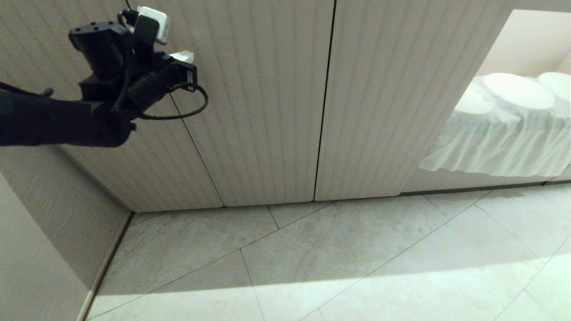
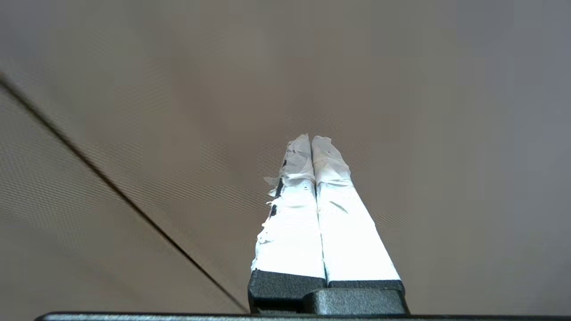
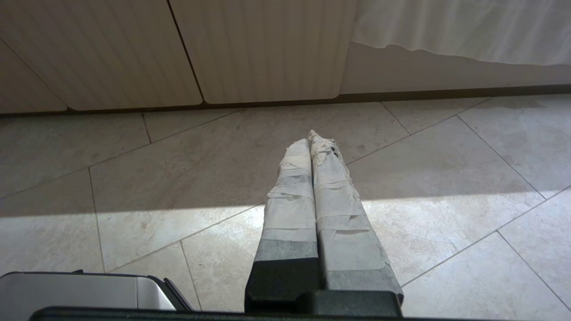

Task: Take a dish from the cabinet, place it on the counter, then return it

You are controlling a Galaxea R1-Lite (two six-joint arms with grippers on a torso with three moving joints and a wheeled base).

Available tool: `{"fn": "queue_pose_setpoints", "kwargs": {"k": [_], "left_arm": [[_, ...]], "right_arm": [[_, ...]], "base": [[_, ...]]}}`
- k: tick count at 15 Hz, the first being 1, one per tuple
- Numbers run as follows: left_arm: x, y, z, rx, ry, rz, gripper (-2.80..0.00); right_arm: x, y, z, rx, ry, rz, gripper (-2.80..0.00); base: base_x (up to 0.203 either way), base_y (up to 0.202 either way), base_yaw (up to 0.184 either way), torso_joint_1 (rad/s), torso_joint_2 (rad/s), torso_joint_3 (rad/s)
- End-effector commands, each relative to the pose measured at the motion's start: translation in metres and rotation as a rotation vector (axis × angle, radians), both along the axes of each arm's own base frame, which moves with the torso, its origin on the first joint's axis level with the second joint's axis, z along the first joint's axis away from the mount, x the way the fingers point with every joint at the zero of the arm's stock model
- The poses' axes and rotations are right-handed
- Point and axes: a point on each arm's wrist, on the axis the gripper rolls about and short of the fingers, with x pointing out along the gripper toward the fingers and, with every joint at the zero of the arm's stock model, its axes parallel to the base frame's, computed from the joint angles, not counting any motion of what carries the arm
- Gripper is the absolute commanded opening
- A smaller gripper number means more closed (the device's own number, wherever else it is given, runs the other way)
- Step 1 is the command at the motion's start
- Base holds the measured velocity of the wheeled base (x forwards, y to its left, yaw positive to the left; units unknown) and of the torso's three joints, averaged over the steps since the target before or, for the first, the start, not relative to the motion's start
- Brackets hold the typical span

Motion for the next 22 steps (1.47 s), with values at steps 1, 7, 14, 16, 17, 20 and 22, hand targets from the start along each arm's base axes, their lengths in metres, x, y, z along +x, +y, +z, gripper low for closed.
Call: {"fn": "queue_pose_setpoints", "kwargs": {"k": [1,7,14,16,17,20,22], "left_arm": [[-0.057,0.011,0.024,0.033,-0.013,0.006,-2.8],[-0.165,0.04,0.009,0.169,0.186,0.088,-2.8],[-0.284,0.047,-0.071,0.056,0.349,0.083,-2.8],[-0.32,0.048,-0.099,0.002,0.353,0.079,-2.8],[-0.339,0.049,-0.113,-0.014,0.343,0.076,-2.8],[-0.382,0.051,-0.154,-0.117,0.321,0.073,-2.8],[-0.397,0.051,-0.185,-0.18,0.327,0.1,-2.8]], "right_arm": [[0.0,0.0,0.0,0.0,0.0,0.0,-2.8],[0.0,0.0,0.0,0.0,0.0,0.0,-2.8],[0.0,0.0,0.0,0.0,0.0,0.0,-2.8],[0.0,0.0,0.0,0.0,0.0,0.0,-2.8],[0.0,0.0,0.0,0.0,0.0,0.003,-2.8],[0.0,0.0,0.0,0.0,0.0,0.0,-2.8],[0.0,0.0,0.0,0.0,0.0,0.0,-2.8]], "base": [[0.0,0.0,0.0,0.0,0.0,0.0],[0.0,0.0,0.0,0.0,0.0,0.0],[0.0,0.0,0.0,0.0,0.0,0.0],[0.0,0.0,0.0,0.0,0.0,0.0],[0.0,0.0,0.0,0.0,0.0,0.0],[0.0,0.0,0.0,0.0,0.0,0.0],[0.0,0.0,0.0,0.0,0.0,0.0]]}}
